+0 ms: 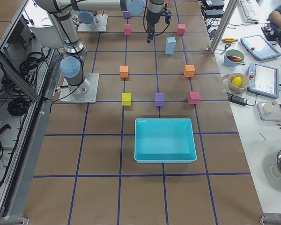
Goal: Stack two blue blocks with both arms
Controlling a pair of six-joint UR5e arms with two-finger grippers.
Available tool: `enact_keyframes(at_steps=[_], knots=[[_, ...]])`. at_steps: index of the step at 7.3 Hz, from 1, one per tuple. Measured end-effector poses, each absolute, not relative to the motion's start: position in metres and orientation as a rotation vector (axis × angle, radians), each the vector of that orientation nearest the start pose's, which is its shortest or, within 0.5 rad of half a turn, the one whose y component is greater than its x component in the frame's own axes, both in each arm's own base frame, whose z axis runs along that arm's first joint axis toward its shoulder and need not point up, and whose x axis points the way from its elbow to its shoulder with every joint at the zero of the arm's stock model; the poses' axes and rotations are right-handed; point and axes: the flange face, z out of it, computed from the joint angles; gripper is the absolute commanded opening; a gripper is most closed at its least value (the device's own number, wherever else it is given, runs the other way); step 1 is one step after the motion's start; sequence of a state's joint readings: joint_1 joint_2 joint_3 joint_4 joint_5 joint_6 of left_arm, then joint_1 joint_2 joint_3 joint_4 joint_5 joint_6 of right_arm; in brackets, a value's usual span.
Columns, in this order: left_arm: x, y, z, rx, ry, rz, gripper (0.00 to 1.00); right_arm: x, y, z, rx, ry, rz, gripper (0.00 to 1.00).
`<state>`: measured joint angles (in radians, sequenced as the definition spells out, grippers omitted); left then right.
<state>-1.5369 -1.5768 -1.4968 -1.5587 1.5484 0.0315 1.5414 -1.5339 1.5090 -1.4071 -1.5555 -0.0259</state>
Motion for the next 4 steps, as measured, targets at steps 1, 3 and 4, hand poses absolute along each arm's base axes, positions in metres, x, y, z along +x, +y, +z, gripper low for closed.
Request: enact_keyframes(at_steps=[1,3,4], knots=[[-0.1189,-0.505,0.522,-0.005,3.157,-0.147,1.0,0.12,-0.4966,0.4846,0.008,3.115,0.215,1.0],[-0.1216,-0.5005,0.5197,-0.001,3.155,-0.145,1.0,0.1191,-0.497,0.4852,0.011,3.117,0.211,1.0],[-0.1218,-0.4989,0.5187,0.0,3.155,-0.137,1.0,0.1188,-0.497,0.4852,0.012,3.118,0.212,1.0]])
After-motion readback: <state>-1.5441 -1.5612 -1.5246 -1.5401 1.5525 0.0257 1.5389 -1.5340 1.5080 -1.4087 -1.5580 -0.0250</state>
